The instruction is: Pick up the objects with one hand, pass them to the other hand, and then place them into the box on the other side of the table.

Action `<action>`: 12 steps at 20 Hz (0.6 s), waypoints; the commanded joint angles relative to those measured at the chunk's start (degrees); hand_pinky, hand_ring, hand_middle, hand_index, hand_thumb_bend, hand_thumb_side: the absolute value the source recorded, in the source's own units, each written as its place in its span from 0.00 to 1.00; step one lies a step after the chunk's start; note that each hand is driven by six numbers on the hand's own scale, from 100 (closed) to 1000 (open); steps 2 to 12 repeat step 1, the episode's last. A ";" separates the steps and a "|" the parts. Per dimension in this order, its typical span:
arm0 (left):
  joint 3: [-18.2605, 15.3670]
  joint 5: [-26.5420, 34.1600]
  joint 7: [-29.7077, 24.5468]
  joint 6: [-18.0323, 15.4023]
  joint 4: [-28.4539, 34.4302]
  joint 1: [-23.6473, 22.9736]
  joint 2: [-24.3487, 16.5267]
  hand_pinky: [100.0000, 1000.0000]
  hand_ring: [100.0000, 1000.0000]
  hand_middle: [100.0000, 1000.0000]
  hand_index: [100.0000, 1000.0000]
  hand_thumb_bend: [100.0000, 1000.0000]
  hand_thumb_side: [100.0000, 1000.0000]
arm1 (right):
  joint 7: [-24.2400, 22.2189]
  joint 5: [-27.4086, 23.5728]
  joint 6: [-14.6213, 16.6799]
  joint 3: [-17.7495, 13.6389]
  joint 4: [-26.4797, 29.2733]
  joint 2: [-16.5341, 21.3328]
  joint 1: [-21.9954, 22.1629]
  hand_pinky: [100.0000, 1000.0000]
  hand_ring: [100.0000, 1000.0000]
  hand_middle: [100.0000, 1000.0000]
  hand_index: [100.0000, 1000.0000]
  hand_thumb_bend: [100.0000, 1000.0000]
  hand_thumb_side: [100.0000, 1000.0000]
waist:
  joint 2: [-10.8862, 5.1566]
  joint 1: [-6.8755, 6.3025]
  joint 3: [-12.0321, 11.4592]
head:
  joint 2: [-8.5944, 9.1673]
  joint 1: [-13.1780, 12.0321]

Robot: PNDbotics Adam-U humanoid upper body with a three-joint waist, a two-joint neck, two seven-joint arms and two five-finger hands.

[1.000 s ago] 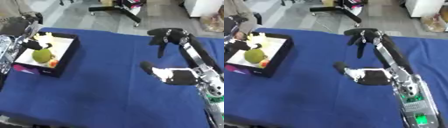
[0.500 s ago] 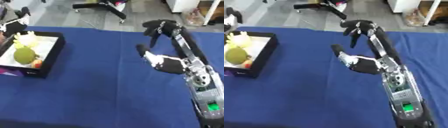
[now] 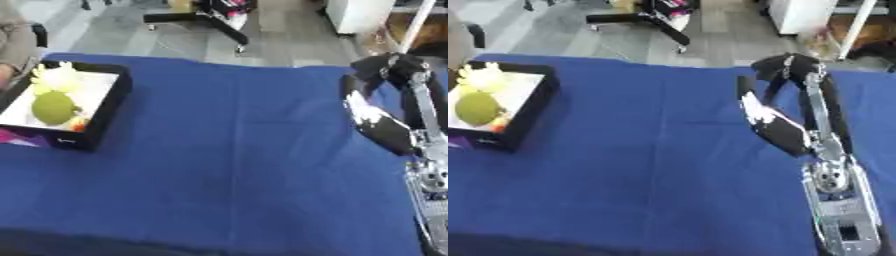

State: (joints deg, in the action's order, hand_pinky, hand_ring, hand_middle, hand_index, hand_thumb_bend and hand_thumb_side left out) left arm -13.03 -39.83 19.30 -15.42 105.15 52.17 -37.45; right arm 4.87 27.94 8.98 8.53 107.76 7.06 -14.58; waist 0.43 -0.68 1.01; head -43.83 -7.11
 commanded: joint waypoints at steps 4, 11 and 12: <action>-1.71 3.10 3.02 -2.82 5.18 4.24 -3.24 0.96 0.92 0.91 0.86 1.00 0.42 | 2.20 -0.01 0.26 0.33 -0.85 1.64 0.98 0.58 0.24 0.41 0.57 0.16 0.44 | -1.33 -0.34 0.23 | -0.29 -0.93; -1.71 3.10 3.02 -2.82 5.18 4.24 -3.24 0.96 0.92 0.91 0.86 1.00 0.42 | 2.20 -0.01 0.26 0.33 -0.85 1.64 0.98 0.58 0.24 0.41 0.57 0.16 0.44 | -1.33 -0.34 0.23 | -0.29 -0.93; -1.71 3.10 3.02 -2.82 5.18 4.24 -3.24 0.96 0.92 0.91 0.86 1.00 0.42 | 2.20 -0.01 0.26 0.33 -0.85 1.64 0.98 0.58 0.24 0.41 0.57 0.16 0.44 | -1.33 -0.34 0.23 | -0.29 -0.93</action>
